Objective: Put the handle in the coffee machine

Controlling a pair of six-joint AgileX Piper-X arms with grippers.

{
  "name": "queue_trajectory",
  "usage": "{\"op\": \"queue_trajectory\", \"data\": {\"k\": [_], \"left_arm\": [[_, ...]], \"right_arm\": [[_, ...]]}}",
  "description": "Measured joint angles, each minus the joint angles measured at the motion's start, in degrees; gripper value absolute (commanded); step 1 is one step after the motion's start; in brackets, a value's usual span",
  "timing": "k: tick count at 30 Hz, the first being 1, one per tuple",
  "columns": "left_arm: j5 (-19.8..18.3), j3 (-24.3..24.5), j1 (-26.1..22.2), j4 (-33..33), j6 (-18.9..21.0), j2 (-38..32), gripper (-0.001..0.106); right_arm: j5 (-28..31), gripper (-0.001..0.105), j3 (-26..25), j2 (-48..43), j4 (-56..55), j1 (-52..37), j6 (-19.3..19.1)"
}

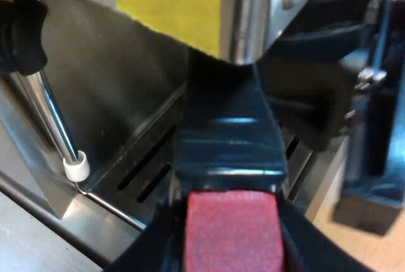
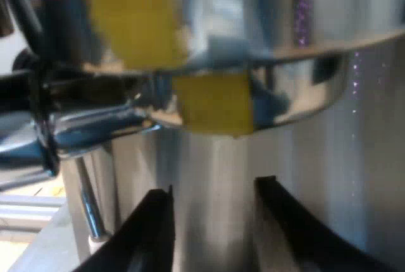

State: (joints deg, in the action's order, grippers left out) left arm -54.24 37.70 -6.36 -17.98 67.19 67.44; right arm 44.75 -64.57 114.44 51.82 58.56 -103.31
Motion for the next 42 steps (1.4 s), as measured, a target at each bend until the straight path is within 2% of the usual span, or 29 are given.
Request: {"op": "queue_trajectory", "data": {"k": [2, 4, 6, 10, 12, 18, 23, 36, 42], "left_arm": [[0.0, 0.0, 0.0, 0.0, 0.0, 0.0, 0.0], [0.0, 0.0, 0.0, 0.0, 0.0, 0.0, 0.0], [0.0, 0.0, 0.0, 0.0, 0.0, 0.0, 0.0], [0.0, 0.0, 0.0, 0.0, 0.0, 0.0, 0.0], [-0.1, 1.1, 0.0, -4.8, 0.7, 0.0, 0.0], [-0.1, 1.3, 0.0, -5.2, 1.0, 0.0, 0.0], [-0.1, 1.3, 0.0, -5.2, 1.0, 0.0, 0.0], [-0.1, 2.0, 0.0, -6.1, 1.0, 0.0, 0.0], [2.2, 2.0, 0.2, -6.5, 0.5, -0.7, 0.0]], "right_arm": [[1.0, 0.041, -1.0, 1.7, 2.1, 0.0, -1.5], [1.7, 0.04, -1.7, 3.2, 5.1, -0.3, -5.2], [2.3, 0.04, -1.8, 3.7, 7.1, -0.5, -6.4], [2.8, 0.042, -1.8, 3.8, 8.7, -1.2, -6.7], [2.9, 0.043, -1.8, 3.8, 10.6, -2.1, -6.8], [2.7, 0.043, -1.9, 3.8, 11.7, -2.4, -8.1], [2.7, 0.043, -2.4, 4.4, 14.3, -2.4, -12.4], [0.5, 0.037, -2.7, 5.9, 19.2, -2.4, -13.3], [0.1, 0.037, -3.3, 6.1, 19.7, -2.4, -13.3]]}}
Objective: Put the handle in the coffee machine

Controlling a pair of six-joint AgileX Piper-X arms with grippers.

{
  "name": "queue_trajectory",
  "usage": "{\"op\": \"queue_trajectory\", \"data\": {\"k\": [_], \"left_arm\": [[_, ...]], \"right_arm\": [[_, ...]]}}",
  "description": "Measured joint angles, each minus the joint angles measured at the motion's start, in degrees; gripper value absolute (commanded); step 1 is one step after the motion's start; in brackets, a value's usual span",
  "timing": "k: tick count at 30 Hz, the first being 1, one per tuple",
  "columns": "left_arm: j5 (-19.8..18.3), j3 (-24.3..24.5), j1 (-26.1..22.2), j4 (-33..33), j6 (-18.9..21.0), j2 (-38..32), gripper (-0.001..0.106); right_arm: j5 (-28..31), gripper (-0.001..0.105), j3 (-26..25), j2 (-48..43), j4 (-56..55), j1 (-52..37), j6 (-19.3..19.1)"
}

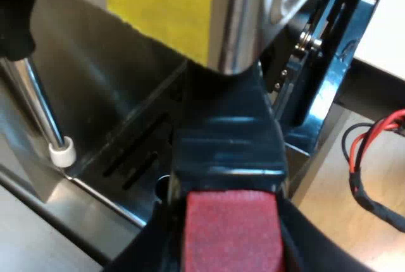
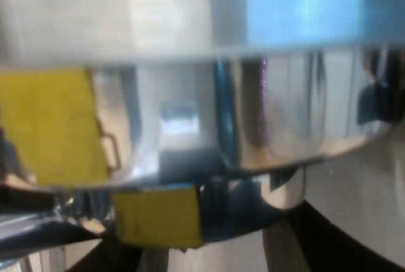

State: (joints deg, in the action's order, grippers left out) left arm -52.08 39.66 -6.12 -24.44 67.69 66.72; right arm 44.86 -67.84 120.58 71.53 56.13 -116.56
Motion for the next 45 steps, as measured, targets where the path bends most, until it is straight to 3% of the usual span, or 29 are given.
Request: {"op": "queue_trajectory", "data": {"k": [6, 17, 21, 23, 26, 28, 32, 39, 45], "left_arm": [[0.3, 0.2, 0.0, 0.0, -0.5, -0.1, 0.0], [0.6, 0.1, 0.0, 0.0, -0.5, -0.1, 0.001], [0.6, 0.1, 0.0, 0.0, -0.8, -0.1, 0.02], [0.8, 0.1, 0.0, 0.0, -0.5, -0.1, 0.039], [2.3, 0.7, -0.2, 1.5, 0.5, -0.1, 0.059], [3.2, 0.7, -0.5, 2.8, 0.6, -0.1, 0.064], [1.0, 2.5, 0.0, 9.9, 1.3, -0.7, 0.065], [0.7, 2.4, 0.0, 10.0, 1.2, -1.2, 0.065], [0.6, 1.8, -1.7, 9.7, 1.5, -6.0, 0.065]], "right_arm": [[0.1, 0.037, -0.8, 0.0, -0.6, 0.0, 0.0], [0.3, 0.037, -1.1, 0.6, 0.4, 0.0, -4.0], [0.3, 0.037, -1.2, 0.7, 0.7, 0.0, -4.5], [0.3, 0.037, -1.2, 0.7, 0.7, 0.0, -4.5], [0.7, 0.037, -1.3, 0.7, 0.7, 0.0, -4.6], [0.8, 0.037, -1.3, 0.7, 0.7, 0.0, -4.6], [0.4, 0.037, -1.4, 0.5, 0.6, 0.0, -5.4], [0.6, 0.037, -1.5, 0.4, 0.2, 0.0, -5.6], [0.6, 0.037, -1.5, 0.4, 0.2, 0.0, -5.6]]}}
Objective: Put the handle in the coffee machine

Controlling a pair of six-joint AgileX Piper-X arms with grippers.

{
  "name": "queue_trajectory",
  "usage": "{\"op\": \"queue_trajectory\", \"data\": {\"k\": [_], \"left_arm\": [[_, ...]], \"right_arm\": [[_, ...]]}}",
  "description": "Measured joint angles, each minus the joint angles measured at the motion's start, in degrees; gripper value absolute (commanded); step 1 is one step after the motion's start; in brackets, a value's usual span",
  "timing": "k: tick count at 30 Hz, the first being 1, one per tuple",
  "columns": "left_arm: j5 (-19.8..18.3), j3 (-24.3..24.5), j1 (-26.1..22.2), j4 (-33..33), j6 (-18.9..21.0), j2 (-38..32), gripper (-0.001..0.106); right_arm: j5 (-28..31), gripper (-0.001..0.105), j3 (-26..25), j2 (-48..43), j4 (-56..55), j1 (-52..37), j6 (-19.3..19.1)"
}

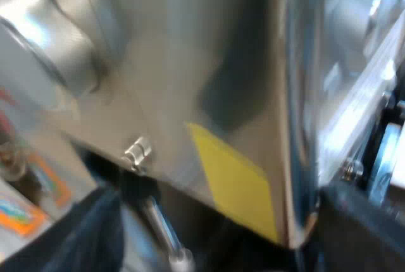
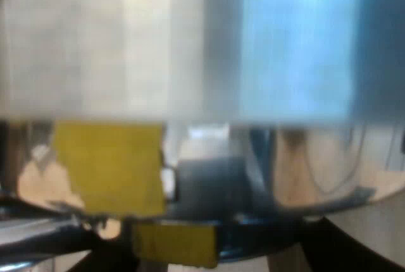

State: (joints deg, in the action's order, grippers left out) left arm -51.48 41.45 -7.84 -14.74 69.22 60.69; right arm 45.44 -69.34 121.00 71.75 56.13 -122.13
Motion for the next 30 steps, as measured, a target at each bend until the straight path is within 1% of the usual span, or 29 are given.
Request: {"op": "queue_trajectory", "data": {"k": [3, 5, 9, 10, 12, 14, 15, 16, 19, 22, 25, 28, 29, 30], "left_arm": [[-0.7, 1.1, -2.2, 0.0, 0.3, -2.9, 0.064], [-0.7, 1.4, -3.5, -1.8, 0.3, -4.6, 0.063], [-0.7, 1.4, -4.9, -6.4, -1.9, -6.2, 0.059], [-0.7, 1.4, -5.1, -7.7, -2.2, -6.8, 0.056], [0.5, 1.4, -5.3, -9.3, -2.3, -7.9, 0.046], [3.5, 2.1, -5.4, -12.0, -2.4, -9.0, 0.023], [4.1, 2.4, -5.5, -12.2, -2.4, -9.0, 0.016], [5.0, 2.9, -5.4, -12.3, -2.4, -9.0, 0.001], [9.3, 4.1, -5.4, -12.1, -2.4, -9.0, 0.001], [11.5, 5.3, -5.4, -12.2, -2.4, -8.2, 0.001], [11.9, 6.0, -5.4, -12.2, -2.6, -6.6, 0.001], [11.9, 9.5, -5.4, -15.9, -2.8, -1.2, 0.001], [11.9, 10.9, -5.4, -17.5, -3.5, 1.6, 0.001], [12.2, 11.8, -5.4, -19.2, -4.2, 3.0, 0.001]], "right_arm": [[0.0, 0.037, 0.0, 0.0, 0.0, 0.0, 0.0], [0.1, 0.037, 0.0, 0.0, 0.0, 0.0, 0.0], [0.1, 0.037, 0.0, 0.0, 0.0, 0.0, 0.0], [0.1, 0.037, 0.0, 0.0, 0.0, 0.0, 0.0], [0.1, 0.037, 0.0, 0.0, 0.0, 0.0, 0.0], [0.1, 0.037, 0.0, 0.0, 0.0, 0.0, -0.4], [0.1, 0.037, 0.0, 0.0, 0.0, 0.0, -0.5], [0.2, 0.037, 0.0, 0.0, 0.0, 0.0, -0.6], [0.2, 0.037, 0.0, 0.0, 0.0, 0.0, -0.6], [0.4, 0.037, 0.0, 0.0, -0.1, 0.0, -0.6], [0.4, 0.037, 0.0, 0.0, -0.4, 0.0, -0.6], [0.9, 0.037, 0.0, -0.4, -1.5, 0.0, -0.6], [0.8, 0.037, 0.0, -0.4, -1.6, 0.0, -0.6], [0.8, 0.037, 0.0, -0.5, -1.7, 0.0, -0.6]]}}
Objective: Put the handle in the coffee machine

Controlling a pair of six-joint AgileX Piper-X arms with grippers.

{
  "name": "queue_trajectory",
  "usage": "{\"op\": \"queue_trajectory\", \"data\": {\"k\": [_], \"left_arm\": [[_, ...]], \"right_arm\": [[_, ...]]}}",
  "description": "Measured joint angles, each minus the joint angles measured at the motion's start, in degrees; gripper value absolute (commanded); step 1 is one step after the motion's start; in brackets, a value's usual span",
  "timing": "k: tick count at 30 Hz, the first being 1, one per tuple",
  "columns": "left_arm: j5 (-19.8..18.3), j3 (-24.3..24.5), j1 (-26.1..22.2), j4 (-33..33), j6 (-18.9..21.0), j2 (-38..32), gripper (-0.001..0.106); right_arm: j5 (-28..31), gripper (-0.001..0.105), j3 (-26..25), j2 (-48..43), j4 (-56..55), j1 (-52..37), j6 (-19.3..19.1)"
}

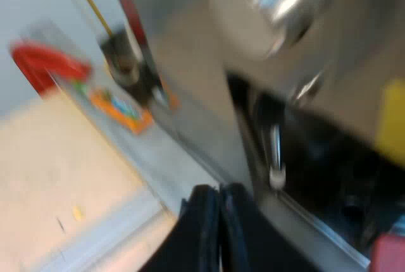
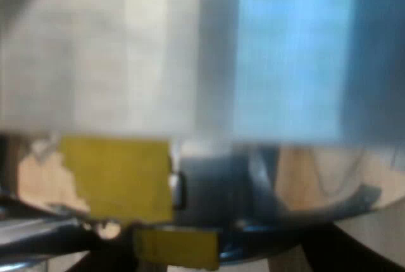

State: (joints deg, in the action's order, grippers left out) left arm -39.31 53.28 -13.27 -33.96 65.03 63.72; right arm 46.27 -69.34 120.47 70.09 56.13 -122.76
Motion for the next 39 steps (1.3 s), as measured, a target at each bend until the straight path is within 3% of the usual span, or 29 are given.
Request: {"op": "queue_trajectory", "data": {"k": [4, 13, 26, 39], "left_arm": [[0.7, 3.8, 0.0, -7.6, -4.7, 6.2, 0.001], [4.2, 5.6, 1.1, -14.5, -10.9, 9.7, 0.001], [7.2, 5.6, 10.6, -21.1, -11.1, 9.9, 0.001], [7.2, 6.4, 10.4, -25.8, -11.5, 9.9, 0.001]], "right_arm": [[0.0, 0.037, 0.0, 0.0, 0.0, 0.0, 0.0], [0.0, 0.037, 0.0, 0.0, 0.0, 0.0, 0.0], [-0.3, 0.037, -1.5, 3.8, 5.3, 0.0, -0.5], [-0.3, 0.037, -1.5, 3.8, 5.2, 0.0, -1.7]]}}
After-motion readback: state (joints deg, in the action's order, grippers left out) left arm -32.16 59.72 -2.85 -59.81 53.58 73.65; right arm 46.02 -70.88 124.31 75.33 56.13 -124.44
